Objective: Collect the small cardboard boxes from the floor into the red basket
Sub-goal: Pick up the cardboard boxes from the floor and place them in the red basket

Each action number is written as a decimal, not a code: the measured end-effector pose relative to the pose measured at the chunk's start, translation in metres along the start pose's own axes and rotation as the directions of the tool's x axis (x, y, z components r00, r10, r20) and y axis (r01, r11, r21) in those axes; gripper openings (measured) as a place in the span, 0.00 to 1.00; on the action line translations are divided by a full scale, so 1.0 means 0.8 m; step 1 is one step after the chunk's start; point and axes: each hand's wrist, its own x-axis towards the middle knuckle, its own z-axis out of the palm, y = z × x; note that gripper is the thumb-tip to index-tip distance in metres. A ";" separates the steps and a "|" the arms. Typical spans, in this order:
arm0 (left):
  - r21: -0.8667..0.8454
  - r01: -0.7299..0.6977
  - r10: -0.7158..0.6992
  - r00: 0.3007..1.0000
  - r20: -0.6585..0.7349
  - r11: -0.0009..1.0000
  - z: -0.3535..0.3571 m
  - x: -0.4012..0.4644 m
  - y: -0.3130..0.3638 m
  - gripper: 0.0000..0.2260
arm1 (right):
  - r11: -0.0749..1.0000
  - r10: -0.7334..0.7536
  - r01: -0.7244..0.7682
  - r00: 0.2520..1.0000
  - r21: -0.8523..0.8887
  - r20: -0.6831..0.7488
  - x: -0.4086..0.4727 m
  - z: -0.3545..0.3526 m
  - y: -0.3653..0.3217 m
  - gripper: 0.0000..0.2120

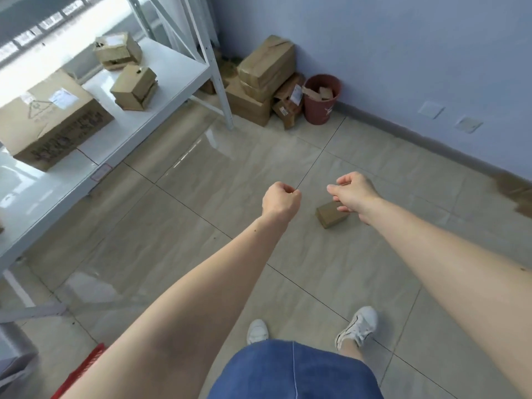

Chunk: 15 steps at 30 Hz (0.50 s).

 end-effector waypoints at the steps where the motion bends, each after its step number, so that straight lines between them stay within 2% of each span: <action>1: -0.004 0.005 -0.005 1.000 -0.004 1.000 0.019 0.008 0.013 0.03 | 1.000 -0.003 0.003 1.000 -0.010 0.004 0.015 -0.018 -0.002 0.11; 11: -0.089 0.156 -0.163 0.983 -0.087 0.984 0.193 0.065 0.070 0.02 | 0.975 -0.028 0.062 0.987 -0.215 0.158 0.165 -0.147 -0.006 0.11; 15: -0.124 0.222 -0.237 0.964 -0.119 0.967 0.226 0.103 0.081 0.08 | 0.956 -0.021 0.082 0.977 -0.282 0.212 0.229 -0.159 -0.012 0.11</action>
